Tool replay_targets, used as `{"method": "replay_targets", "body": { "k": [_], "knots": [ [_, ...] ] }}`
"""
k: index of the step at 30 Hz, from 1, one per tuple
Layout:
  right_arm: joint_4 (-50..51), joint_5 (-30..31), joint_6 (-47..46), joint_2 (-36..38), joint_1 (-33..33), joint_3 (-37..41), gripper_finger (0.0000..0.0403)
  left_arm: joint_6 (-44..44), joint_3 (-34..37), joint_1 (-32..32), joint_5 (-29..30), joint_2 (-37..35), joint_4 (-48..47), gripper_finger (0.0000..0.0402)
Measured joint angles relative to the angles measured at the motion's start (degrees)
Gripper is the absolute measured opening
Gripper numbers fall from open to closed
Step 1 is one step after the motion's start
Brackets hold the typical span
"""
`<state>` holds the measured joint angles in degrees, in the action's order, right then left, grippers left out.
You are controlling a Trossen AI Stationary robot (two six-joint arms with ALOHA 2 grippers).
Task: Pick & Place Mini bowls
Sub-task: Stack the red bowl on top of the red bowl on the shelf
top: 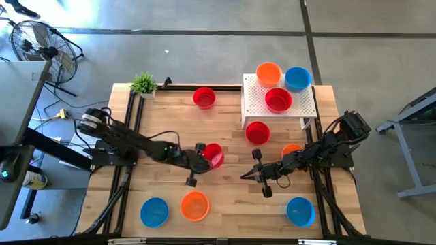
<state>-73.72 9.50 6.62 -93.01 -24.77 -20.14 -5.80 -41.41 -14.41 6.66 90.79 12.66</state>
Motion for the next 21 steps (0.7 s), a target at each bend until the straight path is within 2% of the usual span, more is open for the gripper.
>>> {"method": "replay_targets", "body": {
  "k": [3, 12, 21],
  "knots": [
    [0.2, 0.0, 0.0, 0.0, 0.0, 0.0, 0.0000, 0.0, 0.0, 0.3, -1.6, 1.0, 1.4, 0.0008],
    [0.2, 0.0, 0.0, 0.0, 0.0, 0.0, 0.0000, 1.1, -3.5, 0.1, -1.4, 4.2, 1.3, 0.0009],
    [0.7, 0.0, 0.0, 0.0, 0.0, 0.0, 0.0000, 1.6, -6.7, 0.2, -0.2, 5.9, -2.8, 0.0010]
  ]
}}
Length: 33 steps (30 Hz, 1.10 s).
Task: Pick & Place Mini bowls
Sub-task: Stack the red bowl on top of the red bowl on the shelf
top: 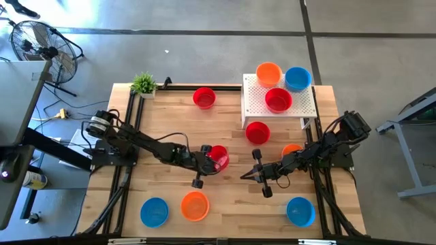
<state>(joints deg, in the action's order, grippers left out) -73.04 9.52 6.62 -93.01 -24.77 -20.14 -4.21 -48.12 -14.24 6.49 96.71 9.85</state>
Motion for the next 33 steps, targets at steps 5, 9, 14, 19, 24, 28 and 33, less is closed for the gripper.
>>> {"method": "replay_targets", "body": {
  "k": [5, 9, 14, 19, 24, 28, 33],
  "knots": [
    [0.0, 0.0, 0.0, 0.0, 0.0, 0.0, 0.0000, 0.0, 0.0, 0.0, 0.0, 0.0, -0.5, 0.0010],
    [0.0, 0.0, 0.0, 0.0, 0.0, 0.0, 0.0000, 0.0, 0.0, 0.0, -0.2, 0.0, -1.1, 0.0010],
    [0.0, 0.0, 0.0, 0.0, 0.0, 0.0, 0.0000, 0.0, 0.0, 0.0, -2.1, 0.0, -1.0, 0.0010],
    [0.0, 0.0, 0.0, 0.0, 0.0, 0.0, 0.0000, -0.1, 0.0, 0.0, -2.2, 0.0, -1.2, 0.0010],
    [0.0, 0.0, 0.0, 0.0, 0.0, 0.0, 0.0000, -0.1, 0.0, 0.0, -2.2, 0.0, -1.5, 0.0010],
    [0.1, 0.0, 0.0, 0.0, 0.0, 0.0, 0.0000, -0.1, 0.0, 0.0, -2.7, 0.0, -1.5, 0.0018],
    [0.1, 0.0, 0.3, 0.0, 0.0, 0.0, 0.0000, -0.1, 0.0, 0.0, -2.7, 0.0, -1.5, 0.0068]
  ]
}}
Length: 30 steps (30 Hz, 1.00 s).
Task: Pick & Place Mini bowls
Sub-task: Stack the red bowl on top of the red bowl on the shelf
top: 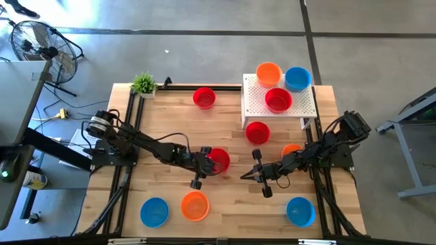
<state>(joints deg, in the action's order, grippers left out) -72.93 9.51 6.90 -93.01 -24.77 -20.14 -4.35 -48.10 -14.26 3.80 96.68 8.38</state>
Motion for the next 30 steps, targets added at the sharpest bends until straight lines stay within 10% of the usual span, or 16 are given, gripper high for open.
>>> {"method": "replay_targets", "body": {
  "k": [7, 17, 24, 30],
  "knots": [
    [0.1, 0.0, 0.0, 0.0, 0.0, 0.0, 0.0000, -1.6, 0.1, -0.3, 0.1, 0.0, 1.2, 0.0097],
    [1.1, 0.5, -1.5, 0.0, 0.0, 0.0, 0.0000, -5.8, 2.2, -3.5, 4.0, -7.5, 7.2, 0.0008],
    [6.7, 12.0, -4.9, 0.0, 0.0, -2.0, 0.0000, -4.2, 17.6, -1.4, 5.7, -20.2, 22.5, 0.0003],
    [35.5, 16.5, -9.3, 0.0, 1.9, -15.0, 0.0001, -1.4, 32.9, 4.1, 8.7, -31.5, 35.1, 0.0002]
  ]
}}
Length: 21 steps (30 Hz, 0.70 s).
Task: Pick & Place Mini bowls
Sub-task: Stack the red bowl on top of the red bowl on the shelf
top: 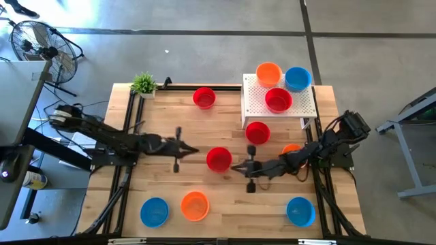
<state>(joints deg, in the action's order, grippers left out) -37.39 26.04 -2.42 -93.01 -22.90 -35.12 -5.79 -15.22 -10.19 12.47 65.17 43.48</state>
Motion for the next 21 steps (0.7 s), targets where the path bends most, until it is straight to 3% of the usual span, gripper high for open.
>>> {"method": "replay_targets", "body": {
  "k": [4, 10, 16, 21],
  "knots": [
    [25.6, 1.4, -4.0, 0.0, 1.5, -12.2, 0.0017, 1.2, 7.1, 5.1, -0.6, -4.8, 6.6, 0.0001],
    [49.0, 1.5, -5.0, -3.1, 2.0, -27.2, 0.0084, 3.1, 11.1, 12.6, -4.7, -6.7, 9.5, 0.0001],
    [63.8, -2.8, -2.9, -13.6, 2.0, -41.7, 0.0135, 3.1, 11.2, 18.0, -8.9, -6.7, 9.9, 0.0001],
    [72.8, -5.5, -2.1, -21.3, 2.5, -50.7, 0.0141, 4.4, 11.2, 19.7, -9.4, -6.7, 10.0, 0.0001]
  ]
}}
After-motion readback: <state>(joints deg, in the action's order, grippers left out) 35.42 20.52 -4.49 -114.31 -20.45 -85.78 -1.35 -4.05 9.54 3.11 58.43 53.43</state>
